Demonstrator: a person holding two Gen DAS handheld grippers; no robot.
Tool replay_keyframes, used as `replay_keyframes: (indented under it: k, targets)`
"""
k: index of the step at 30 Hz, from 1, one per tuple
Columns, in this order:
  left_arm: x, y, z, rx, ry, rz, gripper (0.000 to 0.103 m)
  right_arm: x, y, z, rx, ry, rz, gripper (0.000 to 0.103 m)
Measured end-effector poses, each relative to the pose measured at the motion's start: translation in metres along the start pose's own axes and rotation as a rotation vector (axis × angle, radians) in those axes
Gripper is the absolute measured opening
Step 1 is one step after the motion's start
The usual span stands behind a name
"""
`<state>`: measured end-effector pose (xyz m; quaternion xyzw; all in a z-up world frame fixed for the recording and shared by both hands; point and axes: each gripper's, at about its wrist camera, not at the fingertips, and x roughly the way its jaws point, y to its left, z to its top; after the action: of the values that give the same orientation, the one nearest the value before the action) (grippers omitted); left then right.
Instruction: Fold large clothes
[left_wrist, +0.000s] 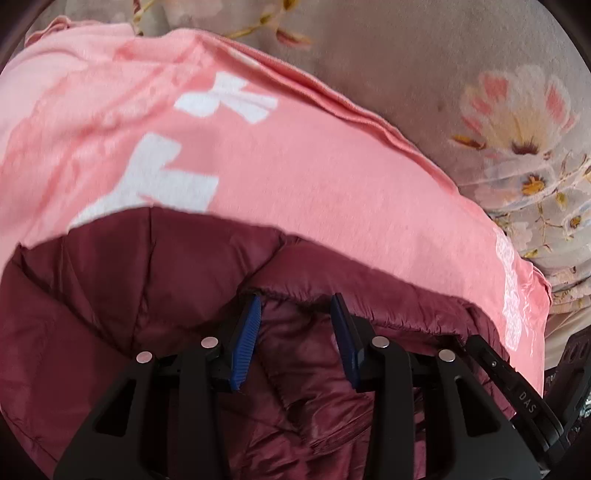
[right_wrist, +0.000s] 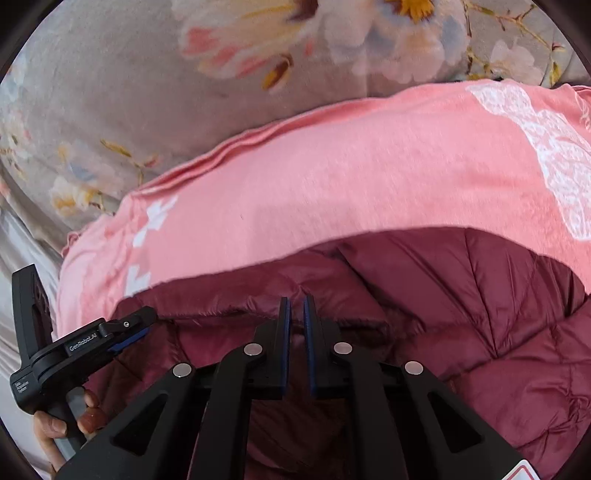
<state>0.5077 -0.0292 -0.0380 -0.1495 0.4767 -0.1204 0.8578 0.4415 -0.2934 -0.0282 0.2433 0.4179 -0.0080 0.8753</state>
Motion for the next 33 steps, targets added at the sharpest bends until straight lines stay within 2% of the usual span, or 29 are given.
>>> replay_keyframes:
  k: [5,9,14,21,33]
  targets:
    - [0.006,0.003,-0.007,0.034,-0.002,0.023,0.034,0.011,-0.009,-0.009,-0.014,0.035,-0.033,0.000]
    - [0.009,-0.001,-0.011,0.075,-0.004,0.060,0.031,0.015,-0.010,-0.011,-0.030,0.041,-0.051,0.000]
    - [0.011,-0.006,-0.016,0.146,-0.015,0.108,0.028,0.020,0.003,-0.013,-0.110,0.034,-0.130,0.000]
    - [0.015,-0.018,-0.027,0.243,-0.070,0.191,0.028,0.028,0.013,-0.017,-0.198,0.016,-0.223,0.000]
    - [0.021,-0.031,-0.032,0.311,-0.095,0.276,0.027,0.034,0.028,-0.022,-0.289,-0.003,-0.325,0.000]
